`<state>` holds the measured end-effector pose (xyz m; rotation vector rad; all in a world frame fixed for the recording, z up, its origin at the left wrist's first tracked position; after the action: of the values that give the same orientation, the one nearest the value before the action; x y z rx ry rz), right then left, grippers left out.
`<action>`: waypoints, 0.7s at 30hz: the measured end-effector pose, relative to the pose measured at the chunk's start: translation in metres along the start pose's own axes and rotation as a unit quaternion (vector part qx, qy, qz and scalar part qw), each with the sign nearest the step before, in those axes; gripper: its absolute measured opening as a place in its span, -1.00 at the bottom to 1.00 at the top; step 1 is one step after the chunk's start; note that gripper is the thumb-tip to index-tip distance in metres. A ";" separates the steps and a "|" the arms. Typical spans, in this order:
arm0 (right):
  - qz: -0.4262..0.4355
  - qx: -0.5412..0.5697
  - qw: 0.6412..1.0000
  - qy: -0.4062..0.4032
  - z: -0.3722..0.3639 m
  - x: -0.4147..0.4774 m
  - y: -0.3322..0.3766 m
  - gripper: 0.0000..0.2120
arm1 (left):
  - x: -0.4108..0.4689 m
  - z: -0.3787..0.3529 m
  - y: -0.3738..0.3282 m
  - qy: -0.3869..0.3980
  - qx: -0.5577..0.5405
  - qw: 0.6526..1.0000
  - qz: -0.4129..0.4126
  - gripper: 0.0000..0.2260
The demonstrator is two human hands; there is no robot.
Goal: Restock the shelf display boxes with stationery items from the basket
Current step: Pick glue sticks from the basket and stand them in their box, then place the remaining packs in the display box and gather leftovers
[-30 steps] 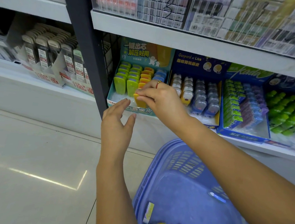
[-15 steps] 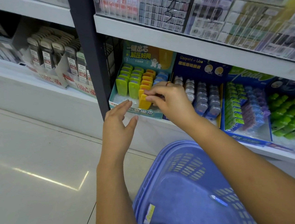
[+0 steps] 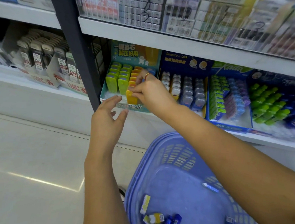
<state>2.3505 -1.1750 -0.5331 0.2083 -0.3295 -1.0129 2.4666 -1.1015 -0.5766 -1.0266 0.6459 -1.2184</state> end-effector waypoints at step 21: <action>-0.122 0.154 0.878 0.436 -0.267 -0.311 -0.047 -0.61 | -0.182 -0.193 0.141 0.569 0.494 0.625 0.207 -0.80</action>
<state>2.2594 -0.9276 -0.8506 0.9813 0.3801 -1.0075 2.3158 -0.9799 -0.8062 0.9432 0.8822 -1.3984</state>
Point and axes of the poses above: each hand's wrist, its own x-axis towards the middle knuckle, its own z-axis out of the back of the hand, y = z × x, the point moved 8 cm from there along x, towards the middle knuckle
